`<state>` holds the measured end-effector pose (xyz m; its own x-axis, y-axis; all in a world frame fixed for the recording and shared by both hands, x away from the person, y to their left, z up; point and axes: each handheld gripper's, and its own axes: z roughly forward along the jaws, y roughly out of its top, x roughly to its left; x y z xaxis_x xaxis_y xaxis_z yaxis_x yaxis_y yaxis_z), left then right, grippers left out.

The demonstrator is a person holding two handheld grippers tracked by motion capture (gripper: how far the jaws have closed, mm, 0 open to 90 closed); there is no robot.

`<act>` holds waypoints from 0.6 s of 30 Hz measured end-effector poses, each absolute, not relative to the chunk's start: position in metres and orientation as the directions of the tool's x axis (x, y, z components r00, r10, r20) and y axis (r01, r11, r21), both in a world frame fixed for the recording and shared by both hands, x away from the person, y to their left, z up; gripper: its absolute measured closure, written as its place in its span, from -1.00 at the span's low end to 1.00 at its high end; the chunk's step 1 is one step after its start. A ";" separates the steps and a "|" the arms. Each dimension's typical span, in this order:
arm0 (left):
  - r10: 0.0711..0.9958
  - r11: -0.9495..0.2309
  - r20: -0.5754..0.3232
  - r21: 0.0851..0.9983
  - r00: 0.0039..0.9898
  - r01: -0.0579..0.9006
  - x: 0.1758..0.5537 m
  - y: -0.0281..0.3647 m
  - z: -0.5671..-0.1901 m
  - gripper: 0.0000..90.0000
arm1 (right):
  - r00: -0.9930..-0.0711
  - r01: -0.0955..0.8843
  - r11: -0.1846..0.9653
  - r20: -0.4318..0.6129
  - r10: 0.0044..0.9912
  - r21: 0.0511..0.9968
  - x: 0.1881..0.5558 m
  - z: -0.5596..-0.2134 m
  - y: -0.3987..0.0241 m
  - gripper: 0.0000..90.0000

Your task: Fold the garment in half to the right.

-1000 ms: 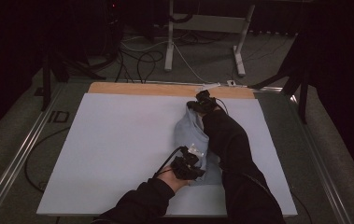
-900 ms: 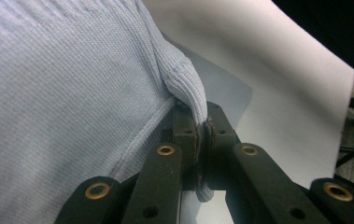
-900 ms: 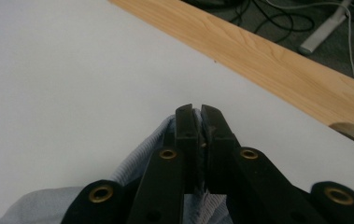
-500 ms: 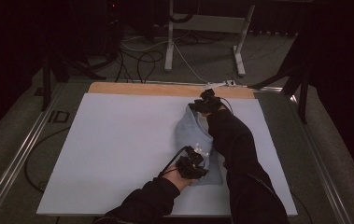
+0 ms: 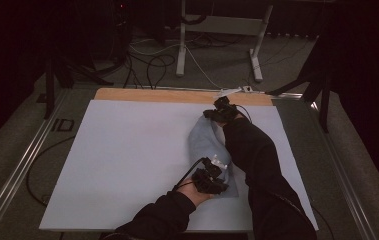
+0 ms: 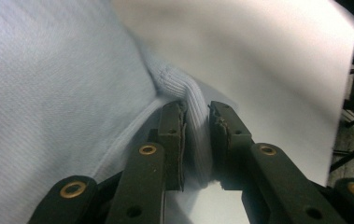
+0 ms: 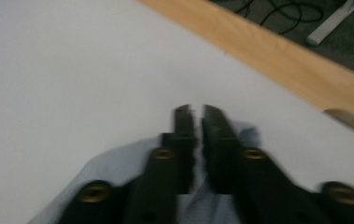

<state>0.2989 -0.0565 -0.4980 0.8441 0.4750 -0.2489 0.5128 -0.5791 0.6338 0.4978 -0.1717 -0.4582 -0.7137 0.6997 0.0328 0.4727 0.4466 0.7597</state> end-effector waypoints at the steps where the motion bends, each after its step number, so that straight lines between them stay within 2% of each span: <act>1: 0.470 -0.578 -0.249 0.638 0.847 0.508 0.297 -0.057 -0.497 0.60 | -0.718 0.480 0.461 0.032 0.695 0.747 0.497 -0.462 -0.170 1.00; 3: 0.462 -0.586 -0.239 0.640 0.854 0.497 0.293 -0.058 -0.496 0.65 | -0.734 0.483 0.498 0.022 0.679 0.720 0.496 -0.471 -0.169 1.00; 6: 0.468 -0.600 -0.228 0.628 0.854 0.496 0.293 -0.060 -0.499 0.87 | -0.732 0.494 0.518 0.013 0.681 0.698 0.496 -0.483 -0.169 1.00; 18: 0.467 -0.616 -0.215 0.617 0.858 0.490 0.292 -0.071 -0.507 0.92 | -0.706 0.543 0.537 0.005 0.709 0.646 0.503 -0.512 -0.180 1.00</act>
